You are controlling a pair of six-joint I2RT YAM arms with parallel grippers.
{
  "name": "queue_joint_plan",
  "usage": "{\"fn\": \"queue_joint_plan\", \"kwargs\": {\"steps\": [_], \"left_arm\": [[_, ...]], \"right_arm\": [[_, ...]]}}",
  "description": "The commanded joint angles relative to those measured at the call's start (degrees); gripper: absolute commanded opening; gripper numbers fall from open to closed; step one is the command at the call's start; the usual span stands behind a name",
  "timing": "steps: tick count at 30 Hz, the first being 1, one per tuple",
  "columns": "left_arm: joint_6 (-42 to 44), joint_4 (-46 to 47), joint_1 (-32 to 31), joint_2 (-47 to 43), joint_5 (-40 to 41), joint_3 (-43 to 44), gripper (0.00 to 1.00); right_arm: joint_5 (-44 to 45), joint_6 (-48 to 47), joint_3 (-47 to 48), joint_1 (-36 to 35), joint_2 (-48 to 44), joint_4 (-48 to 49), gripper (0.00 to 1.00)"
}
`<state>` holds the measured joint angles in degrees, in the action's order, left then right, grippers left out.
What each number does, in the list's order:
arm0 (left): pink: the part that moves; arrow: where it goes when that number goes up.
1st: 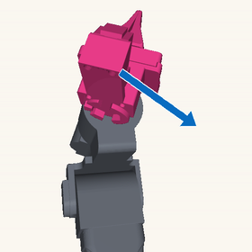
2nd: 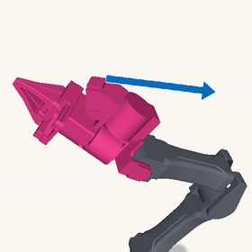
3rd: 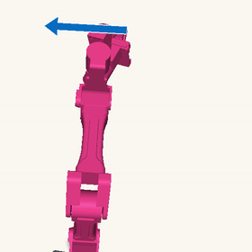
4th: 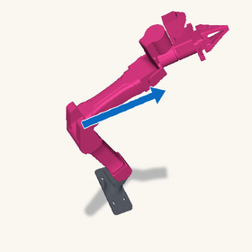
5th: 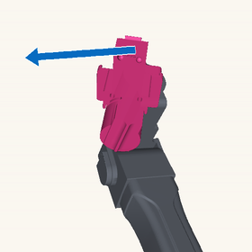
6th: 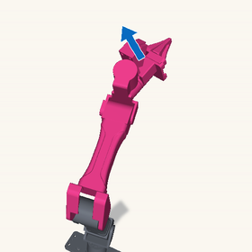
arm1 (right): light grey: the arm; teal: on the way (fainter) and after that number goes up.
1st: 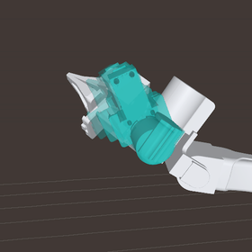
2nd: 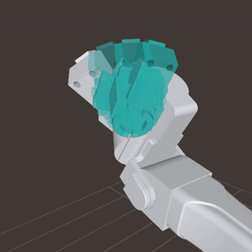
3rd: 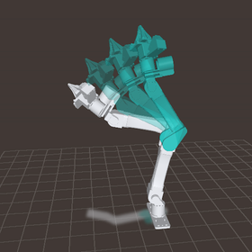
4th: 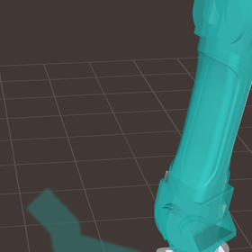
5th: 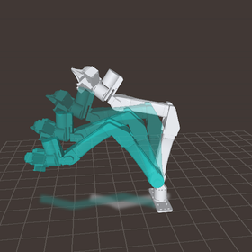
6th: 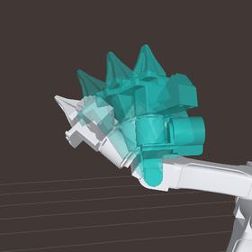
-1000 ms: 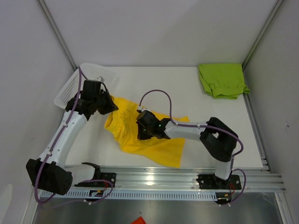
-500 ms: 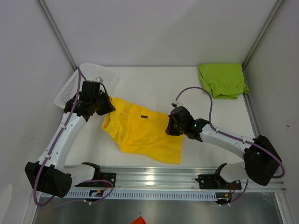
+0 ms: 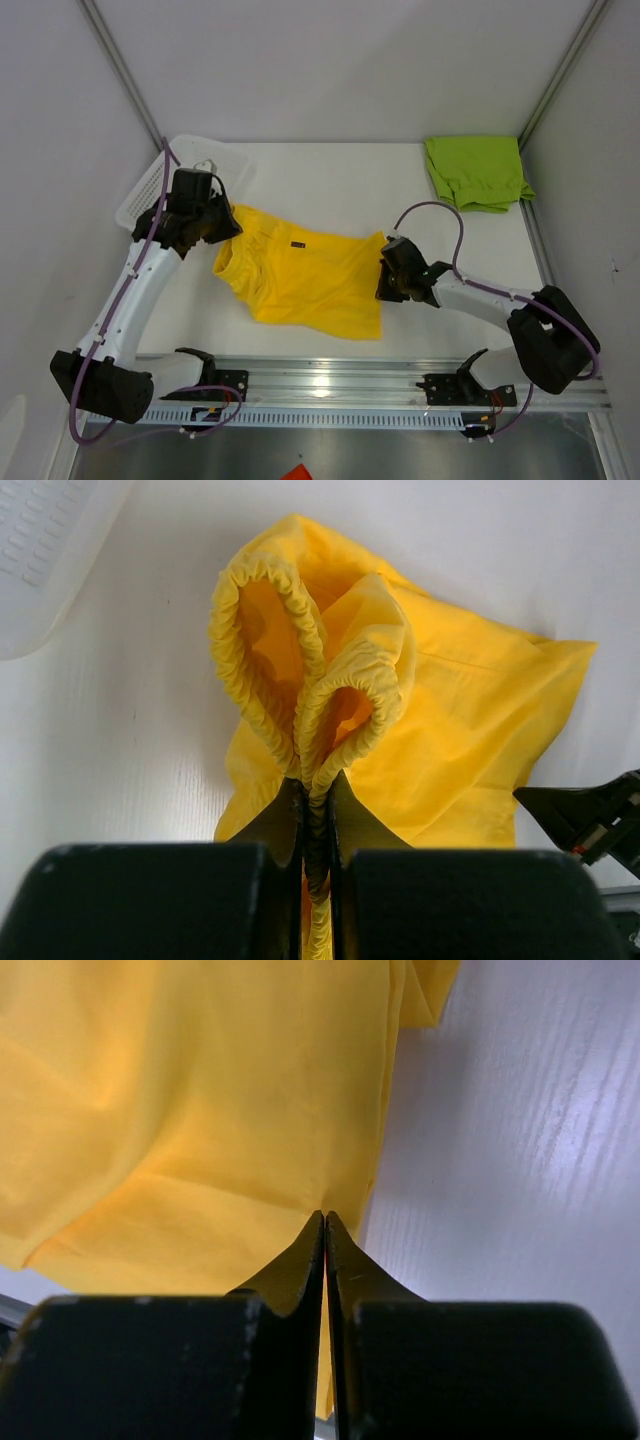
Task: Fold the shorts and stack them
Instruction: Fold the shorts
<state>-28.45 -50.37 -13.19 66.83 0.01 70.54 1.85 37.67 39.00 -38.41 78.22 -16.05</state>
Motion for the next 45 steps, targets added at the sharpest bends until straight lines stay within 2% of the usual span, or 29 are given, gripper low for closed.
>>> {"fn": "queue_joint_plan", "kwargs": {"steps": [1, 7, 15, 20, 24, 36, 40, 45], "left_arm": [[1.6, 0.2, -0.6, -1.4, 2.1, 3.1, 0.00], [3.6, -3.8, -0.6, 0.0, 6.5, 6.7, 0.00], [5.2, -5.5, -1.1, -0.4, 6.2, 8.5, 0.00], [4.4, -5.7, -5.5, 0.4, 10.7, 7.7, 0.00], [2.7, -4.6, -6.9, 2.3, 11.1, 6.3, 0.00], [-5.0, -0.8, -21.2, 7.9, 18.0, 1.2, 0.00], [-8.0, -1.0, -27.4, 10.8, 22.0, 0.9, 0.00], [-11.4, 0.1, -30.3, 13.4, 21.9, 0.4, 0.00]], "right_arm": [[-1.1, 0.3, -0.8, -1.6, 4.0, 5.5, 0.02], [-0.5, 2.8, 2.1, -7.4, 11.2, 8.6, 0.00], [0.0, 6.8, 5.8, -15.8, 19.3, 12.2, 0.00], [-0.8, 6.9, 9.2, -17.4, 21.3, 12.5, 0.00], [-0.7, 6.7, 11.4, -18.1, 20.4, 11.1, 0.00], [-2.7, 7.2, 15.8, -18.4, 23.6, 11.7, 0.00], [-3.3, 7.7, 14.9, -18.2, 20.2, 13.6, 0.00], [-3.5, 8.3, 14.5, -17.3, 17.6, 13.8, 0.01]]}}
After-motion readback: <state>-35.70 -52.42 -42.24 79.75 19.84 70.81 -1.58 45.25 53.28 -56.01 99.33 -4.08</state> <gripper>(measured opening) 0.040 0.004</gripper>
